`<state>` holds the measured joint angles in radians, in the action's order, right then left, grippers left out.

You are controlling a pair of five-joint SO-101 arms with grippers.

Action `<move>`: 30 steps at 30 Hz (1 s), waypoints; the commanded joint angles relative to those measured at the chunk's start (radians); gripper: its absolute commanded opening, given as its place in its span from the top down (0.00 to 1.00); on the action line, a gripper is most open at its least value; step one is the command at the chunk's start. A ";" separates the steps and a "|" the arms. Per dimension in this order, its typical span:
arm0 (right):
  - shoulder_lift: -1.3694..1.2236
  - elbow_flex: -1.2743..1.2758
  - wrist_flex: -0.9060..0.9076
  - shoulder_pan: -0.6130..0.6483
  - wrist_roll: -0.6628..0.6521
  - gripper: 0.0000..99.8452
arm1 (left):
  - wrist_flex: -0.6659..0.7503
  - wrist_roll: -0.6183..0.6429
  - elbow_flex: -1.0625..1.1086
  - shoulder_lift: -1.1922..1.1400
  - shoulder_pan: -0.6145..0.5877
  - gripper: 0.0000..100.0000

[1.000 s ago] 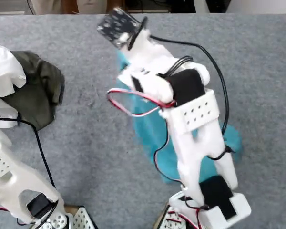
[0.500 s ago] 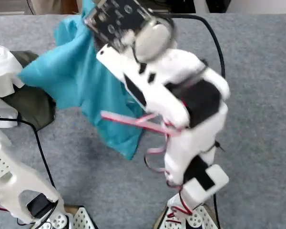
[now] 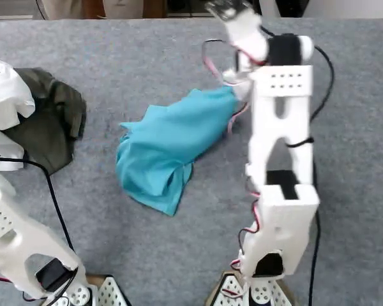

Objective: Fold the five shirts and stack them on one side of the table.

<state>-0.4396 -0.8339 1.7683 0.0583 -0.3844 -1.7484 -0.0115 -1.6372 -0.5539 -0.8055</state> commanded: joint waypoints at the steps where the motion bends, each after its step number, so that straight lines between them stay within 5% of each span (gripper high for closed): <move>1: 0.018 0.119 0.012 -0.128 -0.060 1.00 | -0.011 -0.006 -0.029 0.045 -0.003 0.75; 16: 0.171 0.766 -0.106 -0.499 -0.422 1.00 | -0.015 -0.006 0.006 0.110 0.181 0.77; 30: 0.587 1.488 -0.436 -0.664 -0.825 0.95 | -0.009 -0.002 1.088 0.602 0.606 0.78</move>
<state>0.0575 0.5777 1.3832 -0.5616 -1.1607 -1.7484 -0.0115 -0.7779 -0.0875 -0.3023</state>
